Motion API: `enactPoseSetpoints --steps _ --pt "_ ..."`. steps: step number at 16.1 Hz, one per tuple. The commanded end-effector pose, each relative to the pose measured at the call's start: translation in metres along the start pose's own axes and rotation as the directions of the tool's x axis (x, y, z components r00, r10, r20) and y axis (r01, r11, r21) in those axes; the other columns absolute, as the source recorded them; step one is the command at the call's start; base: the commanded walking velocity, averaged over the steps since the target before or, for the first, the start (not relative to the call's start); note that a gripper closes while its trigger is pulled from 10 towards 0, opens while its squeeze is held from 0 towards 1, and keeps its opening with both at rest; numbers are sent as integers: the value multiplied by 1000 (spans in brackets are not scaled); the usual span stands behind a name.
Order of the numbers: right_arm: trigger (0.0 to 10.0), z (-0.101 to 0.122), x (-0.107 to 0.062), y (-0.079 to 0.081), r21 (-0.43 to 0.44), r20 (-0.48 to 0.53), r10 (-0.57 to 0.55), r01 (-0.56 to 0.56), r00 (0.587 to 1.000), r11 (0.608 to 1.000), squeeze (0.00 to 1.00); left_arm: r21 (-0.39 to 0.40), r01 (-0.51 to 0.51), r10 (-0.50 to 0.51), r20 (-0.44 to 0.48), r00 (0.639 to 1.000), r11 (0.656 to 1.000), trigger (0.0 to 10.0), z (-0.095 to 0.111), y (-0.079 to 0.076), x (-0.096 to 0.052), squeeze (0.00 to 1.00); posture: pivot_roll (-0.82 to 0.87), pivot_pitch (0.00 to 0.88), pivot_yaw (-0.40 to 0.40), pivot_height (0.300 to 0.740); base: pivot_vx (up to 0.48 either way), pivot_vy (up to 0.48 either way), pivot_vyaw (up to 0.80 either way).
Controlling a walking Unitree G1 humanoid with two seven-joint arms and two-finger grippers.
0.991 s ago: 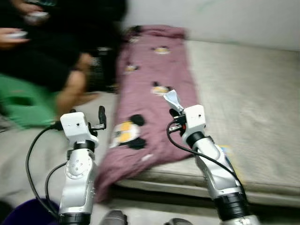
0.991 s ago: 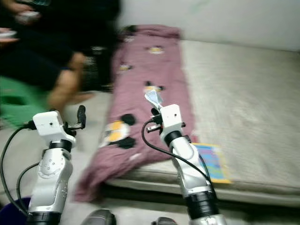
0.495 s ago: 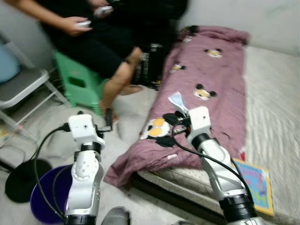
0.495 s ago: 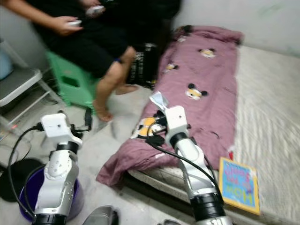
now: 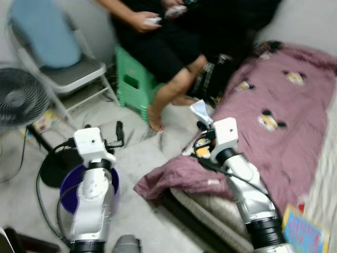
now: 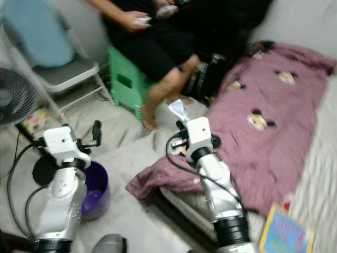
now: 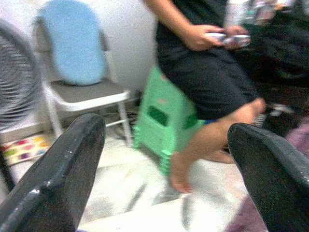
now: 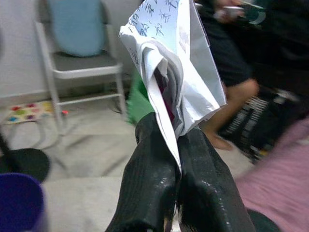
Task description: Clean up the room
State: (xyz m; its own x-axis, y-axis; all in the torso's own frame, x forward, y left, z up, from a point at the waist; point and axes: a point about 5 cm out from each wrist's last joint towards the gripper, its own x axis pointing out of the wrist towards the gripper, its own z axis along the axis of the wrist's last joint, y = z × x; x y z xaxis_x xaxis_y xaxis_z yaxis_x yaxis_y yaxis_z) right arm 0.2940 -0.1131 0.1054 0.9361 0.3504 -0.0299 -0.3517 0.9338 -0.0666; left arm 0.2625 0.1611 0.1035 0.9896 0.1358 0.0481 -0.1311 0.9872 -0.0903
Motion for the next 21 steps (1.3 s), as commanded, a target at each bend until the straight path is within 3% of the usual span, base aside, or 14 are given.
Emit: enactPoseSetpoints --steps 1,4,6,13,18,21 --pt "10000 5 3 4 -8 24 17 -17 1000 1000 0 16 -7 7 1 1000 1000 10000 0 2 0 0 -34 0 -27 740 0 0 800" --pt "10000 5 3 3 -7 28 22 -22 999 1000 0 64 9 -11 26 1000 998 10000 5 1 -3 0 -28 0 -32 740 0 0 800" --pt "10000 4 4 5 2 29 34 -34 999 999 0 51 -20 19 15 1000 998 10000 1 7 -8 0 -3 0 -50 740 0 0 734" --pt "10000 -2 20 16 0 -12 65 -65 998 998 0 51 -105 105 4 994 993 10000 -4 22 -22 0 78 0 -112 740 0 0 0" --pt "10000 -3 19 20 -3 4 64 -64 998 998 0 61 -71 72 -10 997 996 10000 -6 21 -19 0 51 0 -76 740 0 0 0" --pt "10000 -3 18 18 -8 8 56 -56 998 998 0 55 -44 45 -7 999 998 10000 -5 14 -13 0 32 0 -72 740 0 0 800"
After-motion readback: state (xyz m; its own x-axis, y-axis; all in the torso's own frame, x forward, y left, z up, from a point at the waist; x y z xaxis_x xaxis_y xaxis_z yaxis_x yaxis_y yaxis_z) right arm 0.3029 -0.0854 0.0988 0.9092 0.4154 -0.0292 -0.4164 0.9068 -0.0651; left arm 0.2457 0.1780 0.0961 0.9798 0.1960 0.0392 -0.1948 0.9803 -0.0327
